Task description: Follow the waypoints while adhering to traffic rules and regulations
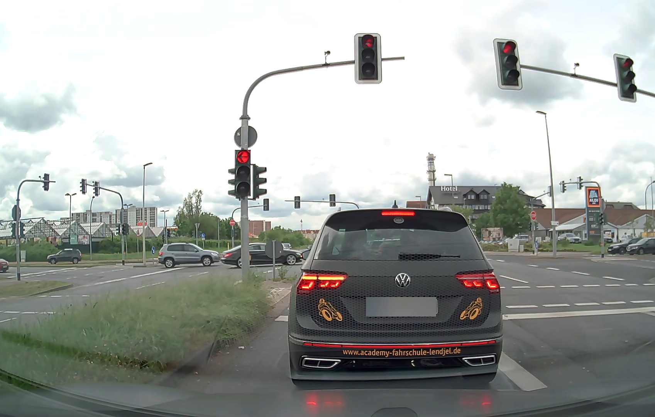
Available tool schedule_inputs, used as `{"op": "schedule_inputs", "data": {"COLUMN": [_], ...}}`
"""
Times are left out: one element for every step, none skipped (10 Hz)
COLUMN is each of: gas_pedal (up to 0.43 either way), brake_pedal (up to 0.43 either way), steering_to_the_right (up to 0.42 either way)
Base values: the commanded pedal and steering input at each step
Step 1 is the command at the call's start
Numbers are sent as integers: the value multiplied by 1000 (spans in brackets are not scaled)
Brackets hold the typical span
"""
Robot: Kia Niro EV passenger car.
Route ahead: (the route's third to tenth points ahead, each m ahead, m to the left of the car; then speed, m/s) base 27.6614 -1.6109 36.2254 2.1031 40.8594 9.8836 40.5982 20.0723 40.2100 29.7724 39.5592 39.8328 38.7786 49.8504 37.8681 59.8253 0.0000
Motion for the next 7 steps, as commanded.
{"op": "schedule_inputs", "data": {"gas_pedal": [0,0,0,0,0,0,0], "brake_pedal": [262,256,262,262,256,262,256], "steering_to_the_right": [6,6,6,6,6,6,6]}}
